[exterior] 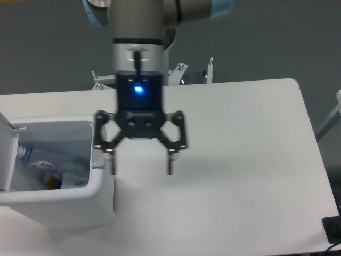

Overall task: Place the trash in the trash can
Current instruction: 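Open the gripper to drop the bottle into the bin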

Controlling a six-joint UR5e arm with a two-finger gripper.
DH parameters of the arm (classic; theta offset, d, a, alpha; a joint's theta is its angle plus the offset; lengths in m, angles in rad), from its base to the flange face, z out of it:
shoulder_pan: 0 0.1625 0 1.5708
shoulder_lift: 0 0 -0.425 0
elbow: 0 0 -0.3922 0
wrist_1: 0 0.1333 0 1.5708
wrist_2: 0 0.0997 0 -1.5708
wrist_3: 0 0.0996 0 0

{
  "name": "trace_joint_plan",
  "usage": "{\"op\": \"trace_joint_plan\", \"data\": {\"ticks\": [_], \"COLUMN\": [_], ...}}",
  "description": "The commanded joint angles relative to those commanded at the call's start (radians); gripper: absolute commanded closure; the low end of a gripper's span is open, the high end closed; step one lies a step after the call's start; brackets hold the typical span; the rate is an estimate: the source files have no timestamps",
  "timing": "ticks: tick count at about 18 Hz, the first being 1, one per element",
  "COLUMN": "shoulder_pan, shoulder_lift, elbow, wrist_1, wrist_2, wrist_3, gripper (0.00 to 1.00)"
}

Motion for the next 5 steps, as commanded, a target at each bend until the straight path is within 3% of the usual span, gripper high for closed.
{"op": "trace_joint_plan", "data": {"ticks": [2, 5], "shoulder_pan": [0.052, 0.094], "shoulder_lift": [0.044, 0.093], "elbow": [-0.032, -0.06], "wrist_1": [-0.121, -0.195], "wrist_2": [0.107, 0.143], "wrist_3": [0.287, 0.369], "gripper": [0.0, 0.0]}}
